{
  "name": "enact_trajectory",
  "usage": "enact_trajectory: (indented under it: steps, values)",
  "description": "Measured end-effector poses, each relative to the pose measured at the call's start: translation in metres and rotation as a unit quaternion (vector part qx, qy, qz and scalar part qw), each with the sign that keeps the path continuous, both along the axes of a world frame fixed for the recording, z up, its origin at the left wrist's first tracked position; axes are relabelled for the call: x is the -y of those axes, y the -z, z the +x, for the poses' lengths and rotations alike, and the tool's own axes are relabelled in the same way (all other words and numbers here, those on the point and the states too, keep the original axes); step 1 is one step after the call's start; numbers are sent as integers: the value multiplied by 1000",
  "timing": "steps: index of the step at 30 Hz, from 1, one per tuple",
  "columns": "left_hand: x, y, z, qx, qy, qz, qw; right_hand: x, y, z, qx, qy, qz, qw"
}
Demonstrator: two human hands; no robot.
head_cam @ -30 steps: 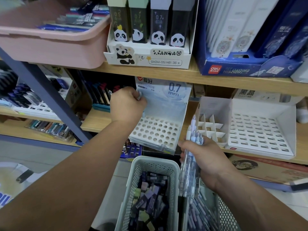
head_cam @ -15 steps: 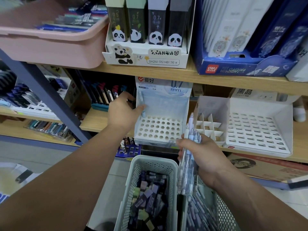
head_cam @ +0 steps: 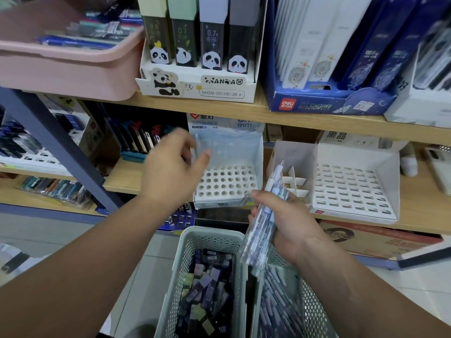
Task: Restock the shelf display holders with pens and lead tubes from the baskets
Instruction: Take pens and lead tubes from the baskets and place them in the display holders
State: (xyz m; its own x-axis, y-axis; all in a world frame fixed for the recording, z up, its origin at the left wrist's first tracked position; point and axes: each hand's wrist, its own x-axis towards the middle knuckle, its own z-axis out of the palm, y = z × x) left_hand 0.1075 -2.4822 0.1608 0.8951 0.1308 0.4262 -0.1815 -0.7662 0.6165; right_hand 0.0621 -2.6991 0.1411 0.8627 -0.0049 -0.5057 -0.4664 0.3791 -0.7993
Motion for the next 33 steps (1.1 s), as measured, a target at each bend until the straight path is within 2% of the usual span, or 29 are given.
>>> enact_trajectory:
  steps: [2, 4, 6, 10, 14, 20, 28, 33]
  values:
    - [17, -4, -21, -152, 124, -46, 979, -1, -2, 2, 4, 13, -3, 1000]
    - [33, -4, -39, -318, 212, -99, 919, -2, -5, 3, 12, 33, -3, 999]
    - [44, -1, -49, -393, 251, -158, 870, -2, -8, 3, 18, 52, -8, 998]
    - [57, 3, -55, -412, 249, -230, 846, 3, -11, 1, 19, 76, -16, 997]
    - [62, 1, -56, -426, 268, -224, 835, 10, -11, 0, 16, 85, -24, 996]
    - [67, 0, -53, -413, 265, -228, 841, 13, -14, 1, 12, 79, -25, 997]
    - [69, -5, -48, -417, 206, -345, 815, 19, -23, 7, -1, 66, 28, 997]
    - [60, -11, -43, -409, 159, -420, 794, 21, -22, 7, 19, 33, 26, 999]
